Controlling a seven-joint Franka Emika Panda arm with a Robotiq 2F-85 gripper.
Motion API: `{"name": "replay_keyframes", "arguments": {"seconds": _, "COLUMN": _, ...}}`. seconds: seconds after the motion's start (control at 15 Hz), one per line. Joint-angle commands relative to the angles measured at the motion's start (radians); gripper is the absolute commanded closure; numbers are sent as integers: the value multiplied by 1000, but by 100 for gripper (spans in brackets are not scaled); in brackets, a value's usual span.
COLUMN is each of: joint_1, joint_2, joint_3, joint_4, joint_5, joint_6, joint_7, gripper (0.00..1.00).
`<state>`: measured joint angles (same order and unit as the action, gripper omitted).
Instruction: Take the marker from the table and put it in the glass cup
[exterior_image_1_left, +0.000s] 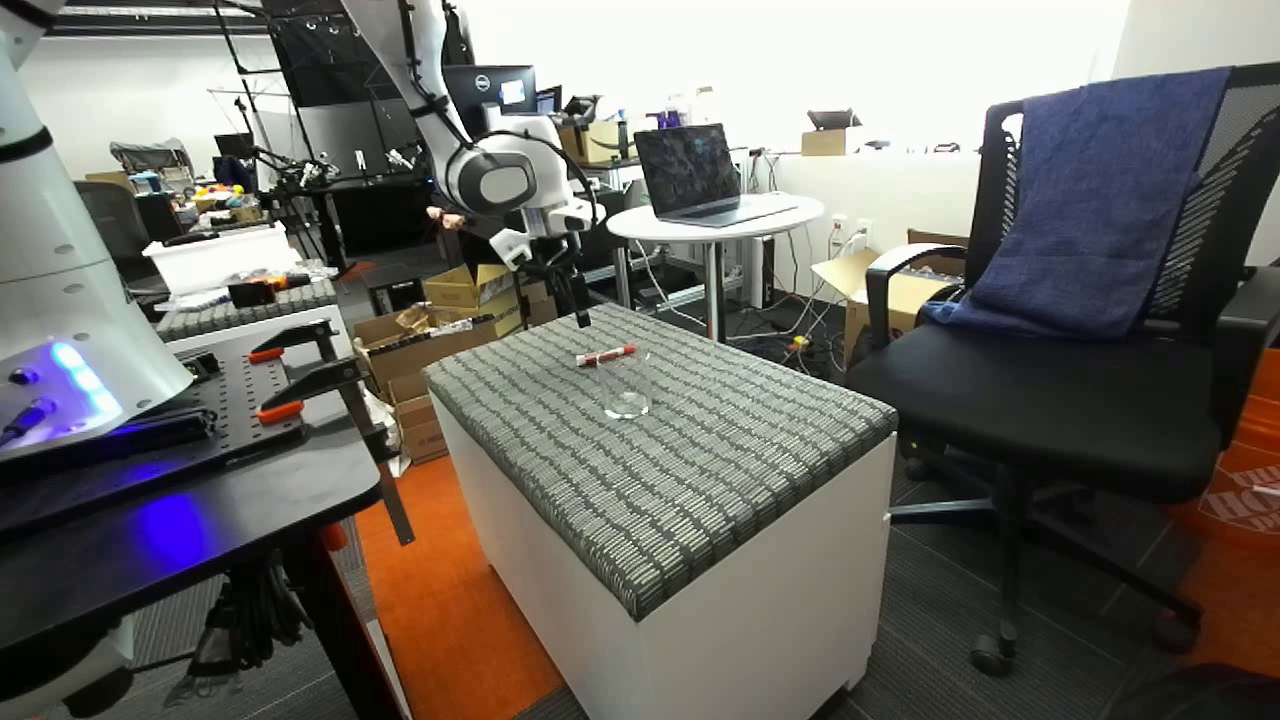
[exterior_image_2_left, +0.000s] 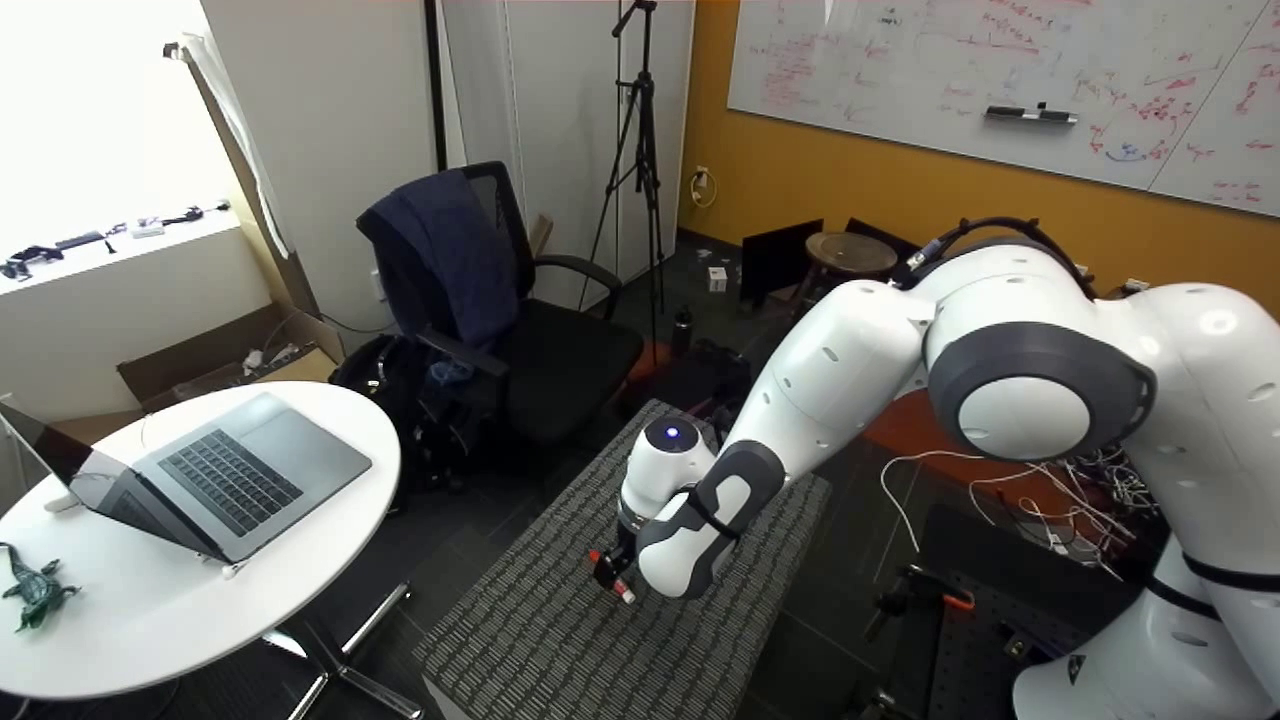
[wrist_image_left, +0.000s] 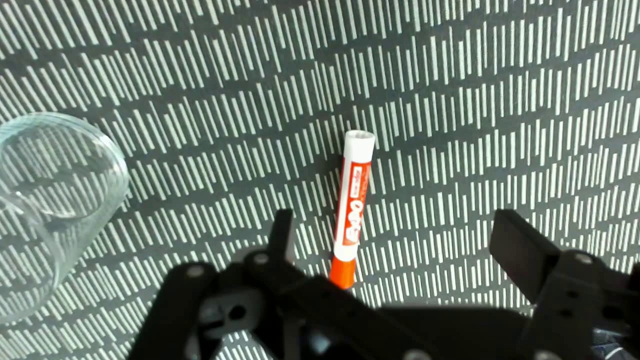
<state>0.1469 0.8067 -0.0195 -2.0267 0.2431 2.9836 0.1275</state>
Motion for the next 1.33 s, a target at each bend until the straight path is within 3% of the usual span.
{"name": "replay_keyframes", "arguments": {"seconds": 0.0, "joint_1": -14, "joint_2": 48, "joint_3": 1, "joint_4": 79, "joint_5": -35, "joint_6": -67, "joint_7": 36, "gripper": 0}}
{"name": "replay_keyframes", "arguments": {"seconds": 0.67, "joint_1": -31, "joint_2": 142, "joint_3": 0, "joint_4": 203, "joint_5": -36, "joint_6": -124, "joint_7": 35, "gripper": 0}}
{"name": "replay_keyframes", "arguments": {"seconds": 0.93, "joint_1": -40, "joint_2": 168, "joint_3": 0, "joint_4": 244, "joint_5": -37, "joint_6": -160, "joint_7": 33, "gripper": 15}}
{"name": "replay_keyframes", "arguments": {"seconds": 1.27, "joint_1": -56, "joint_2": 201, "joint_3": 5, "joint_4": 304, "joint_5": -37, "joint_6": -209, "joint_7": 28, "gripper": 9}}
